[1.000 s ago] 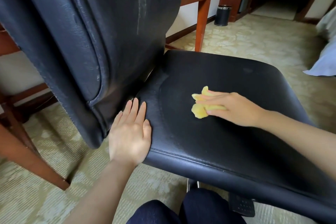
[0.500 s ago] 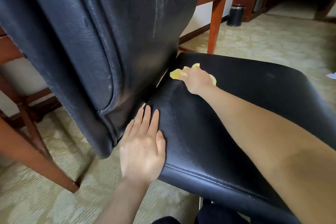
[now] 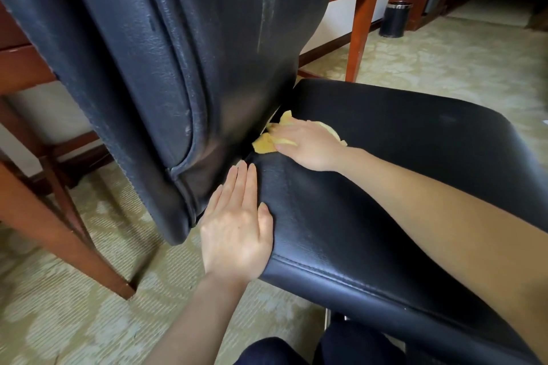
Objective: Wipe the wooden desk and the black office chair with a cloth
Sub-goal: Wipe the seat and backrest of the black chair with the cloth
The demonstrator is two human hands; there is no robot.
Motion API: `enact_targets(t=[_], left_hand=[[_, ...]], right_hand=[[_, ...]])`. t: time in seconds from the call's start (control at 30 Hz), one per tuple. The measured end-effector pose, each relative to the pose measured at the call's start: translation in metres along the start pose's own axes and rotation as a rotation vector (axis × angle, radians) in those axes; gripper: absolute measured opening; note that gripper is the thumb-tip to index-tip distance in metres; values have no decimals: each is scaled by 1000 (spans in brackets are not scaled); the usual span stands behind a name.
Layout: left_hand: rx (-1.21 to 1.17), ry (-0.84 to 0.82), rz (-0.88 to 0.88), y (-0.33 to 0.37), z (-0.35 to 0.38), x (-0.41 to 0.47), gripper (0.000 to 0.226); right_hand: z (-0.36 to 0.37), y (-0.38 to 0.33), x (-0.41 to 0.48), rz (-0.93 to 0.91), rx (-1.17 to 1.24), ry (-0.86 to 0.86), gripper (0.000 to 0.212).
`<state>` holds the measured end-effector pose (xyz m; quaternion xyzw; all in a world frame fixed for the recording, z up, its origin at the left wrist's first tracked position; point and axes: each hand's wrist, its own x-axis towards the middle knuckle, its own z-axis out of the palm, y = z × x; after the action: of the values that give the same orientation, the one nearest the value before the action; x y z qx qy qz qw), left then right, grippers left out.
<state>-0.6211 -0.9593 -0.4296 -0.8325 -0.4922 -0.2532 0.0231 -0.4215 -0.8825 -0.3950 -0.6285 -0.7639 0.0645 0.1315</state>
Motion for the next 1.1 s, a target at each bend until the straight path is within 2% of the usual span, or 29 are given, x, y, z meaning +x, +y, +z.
enact_targets(t=[0.27,0.4,0.53,0.63,0.8,0.93,1.1], left_hand=[[-37,-52,-45,-1,-1,-1,68],[-37,-76,-43,-1,-2,-2,58],[-43,-85,-43,-1,-2,-2,57],[-42,-82,-39,0,-1,-2,60],[-23,-62,-29,0,0,-2,67],[-10,-33,-25,1,-1,-3,65],[-31,-15,-59,2,-2,-3,61]], right_hand=[[-13,-18,-109,-266,68,-42,34],[-19,-16,-166,-190,130,-47,39],[-24,-12,-186,-150,16,-23,38],[-26,-4,-171,-61,-59,46,40],[-27,27,-110,219,-211,117,39],[-24,44,-51,370,-386,101,40],[-22,45,10,622,-216,140,38]])
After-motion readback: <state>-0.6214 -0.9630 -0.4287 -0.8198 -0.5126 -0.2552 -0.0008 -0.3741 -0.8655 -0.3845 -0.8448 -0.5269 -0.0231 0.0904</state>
